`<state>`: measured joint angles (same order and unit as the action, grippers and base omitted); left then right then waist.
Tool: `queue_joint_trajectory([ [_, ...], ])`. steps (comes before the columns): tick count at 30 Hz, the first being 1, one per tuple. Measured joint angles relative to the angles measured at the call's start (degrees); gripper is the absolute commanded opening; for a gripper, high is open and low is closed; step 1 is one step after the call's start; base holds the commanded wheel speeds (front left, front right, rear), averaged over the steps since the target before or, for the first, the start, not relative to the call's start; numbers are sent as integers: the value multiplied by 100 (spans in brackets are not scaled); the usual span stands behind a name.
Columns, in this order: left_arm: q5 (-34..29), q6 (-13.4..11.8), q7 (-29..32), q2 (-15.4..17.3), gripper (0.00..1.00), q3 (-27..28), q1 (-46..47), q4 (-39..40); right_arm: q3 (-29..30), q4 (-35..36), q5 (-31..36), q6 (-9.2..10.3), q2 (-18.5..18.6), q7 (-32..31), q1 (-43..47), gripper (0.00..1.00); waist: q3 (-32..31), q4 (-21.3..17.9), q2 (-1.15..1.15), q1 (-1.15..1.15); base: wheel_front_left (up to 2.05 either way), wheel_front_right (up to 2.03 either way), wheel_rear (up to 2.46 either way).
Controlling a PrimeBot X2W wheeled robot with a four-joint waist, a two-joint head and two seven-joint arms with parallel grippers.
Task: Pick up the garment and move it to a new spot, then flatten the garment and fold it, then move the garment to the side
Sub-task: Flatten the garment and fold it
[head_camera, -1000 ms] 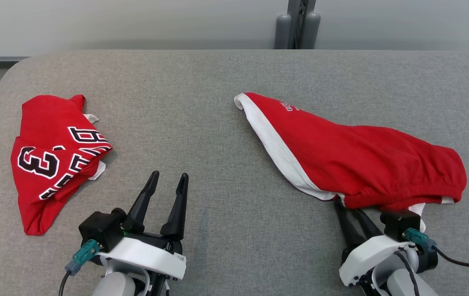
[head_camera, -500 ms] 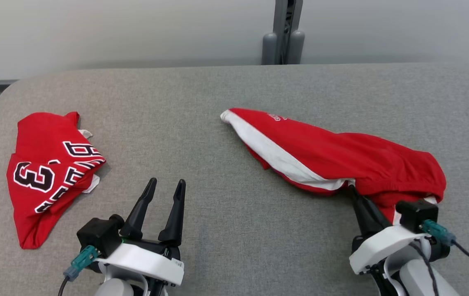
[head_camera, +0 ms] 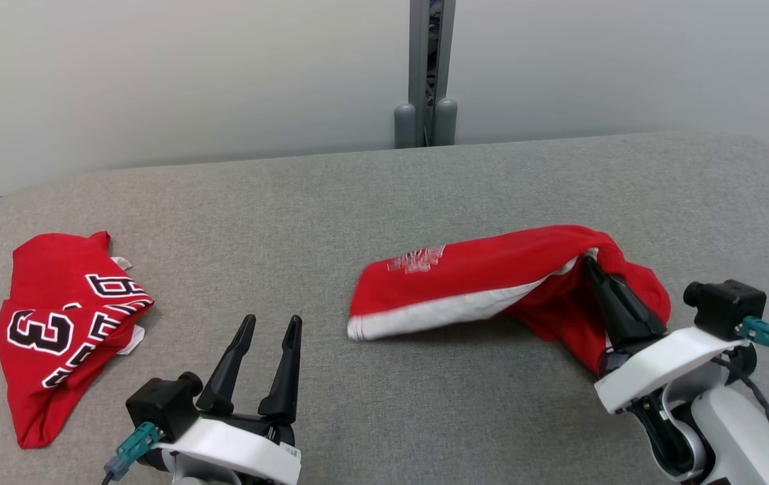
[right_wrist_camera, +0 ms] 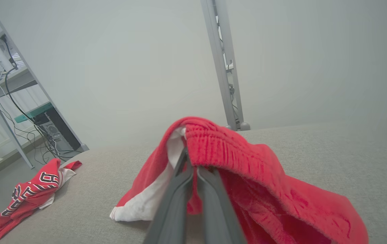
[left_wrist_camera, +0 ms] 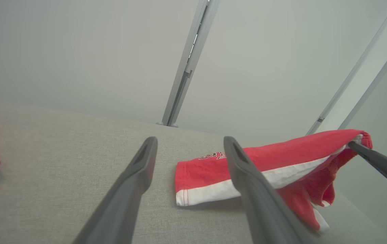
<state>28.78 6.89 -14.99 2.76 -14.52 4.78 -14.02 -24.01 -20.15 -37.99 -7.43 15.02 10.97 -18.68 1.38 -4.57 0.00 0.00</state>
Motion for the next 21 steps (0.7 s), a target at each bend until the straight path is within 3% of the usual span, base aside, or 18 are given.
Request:
queue_joint_trajectory([
  [6, 18, -26, 0, -2, 100, -34, -56, 26, -65, 543, -337, 0, 151, -209, -187, 0, -95, -99, 0, 0, 0, 0, 0],
  [21, 93, -66, 0, 0, 100, -115, -57, 42, -611, 1113, -513, 0, -53, -589, -1707, 0, -137, 108, 0, 0, 0, 0, 0],
])
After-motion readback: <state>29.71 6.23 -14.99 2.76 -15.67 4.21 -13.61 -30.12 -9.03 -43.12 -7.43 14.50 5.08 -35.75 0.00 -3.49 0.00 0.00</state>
